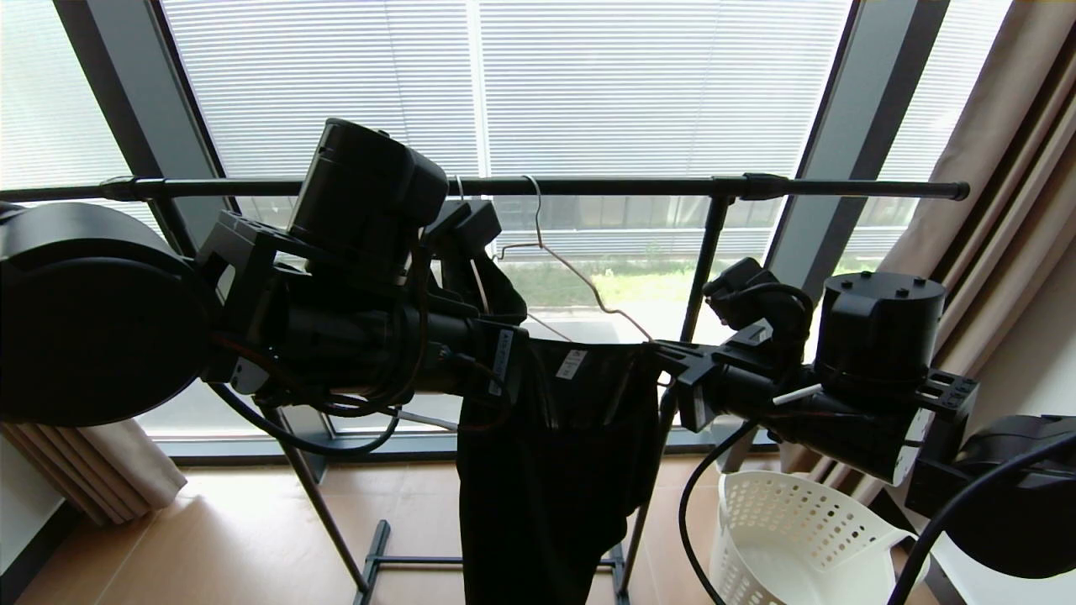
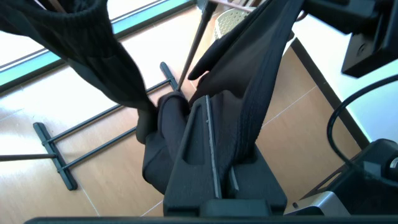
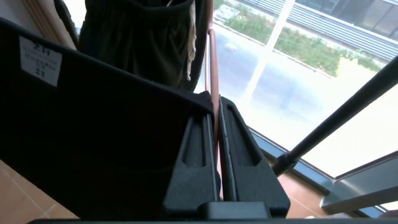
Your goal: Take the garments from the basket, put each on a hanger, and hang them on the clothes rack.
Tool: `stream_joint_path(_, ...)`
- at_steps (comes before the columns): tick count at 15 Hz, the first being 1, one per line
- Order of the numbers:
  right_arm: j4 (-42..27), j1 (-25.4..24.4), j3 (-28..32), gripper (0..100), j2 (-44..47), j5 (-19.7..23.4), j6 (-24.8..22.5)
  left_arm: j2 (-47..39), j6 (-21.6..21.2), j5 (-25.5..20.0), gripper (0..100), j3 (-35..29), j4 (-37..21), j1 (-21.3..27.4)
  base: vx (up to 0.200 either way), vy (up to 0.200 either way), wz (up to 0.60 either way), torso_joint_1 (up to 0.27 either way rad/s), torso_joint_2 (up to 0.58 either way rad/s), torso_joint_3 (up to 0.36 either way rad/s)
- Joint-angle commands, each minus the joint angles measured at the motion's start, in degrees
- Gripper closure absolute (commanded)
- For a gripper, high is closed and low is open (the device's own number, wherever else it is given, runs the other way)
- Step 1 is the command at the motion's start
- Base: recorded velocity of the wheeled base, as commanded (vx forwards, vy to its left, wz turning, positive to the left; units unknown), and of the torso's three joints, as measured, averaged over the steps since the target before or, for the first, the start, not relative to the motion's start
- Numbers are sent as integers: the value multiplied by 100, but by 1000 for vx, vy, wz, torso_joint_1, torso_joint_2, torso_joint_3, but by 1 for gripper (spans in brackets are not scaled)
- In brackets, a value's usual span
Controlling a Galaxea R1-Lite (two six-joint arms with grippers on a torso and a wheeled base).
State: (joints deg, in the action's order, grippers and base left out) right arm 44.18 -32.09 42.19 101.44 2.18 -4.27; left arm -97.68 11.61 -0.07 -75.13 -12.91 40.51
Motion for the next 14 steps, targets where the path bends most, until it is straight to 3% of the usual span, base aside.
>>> stream_joint_path(1,12,-26,17,100,87,2,-4,-14,8,-1,100,-2,-1,-8,0,0,0,0,0,0)
stream_joint_path(6,38,-26,0,100,166,-7,5,-23,8,-1,100,7,-1,-26,0,0,0,0,0,0)
stream_joint_path(7,38,-26,-9,0,139,-7,5,-14,8,-1,100,-10,-1,-26,0,0,0,0,0,0)
stream_joint_path(11,38,-17,-238,0,104,63,-487,-5,8,-1,100,-37,-1,-17,0,0,0,0,0,0)
stream_joint_path(14,38,-17,-370,0,69,256,-584,4,17,-1,100,-28,-1,-17,0,0,0,0,0,0)
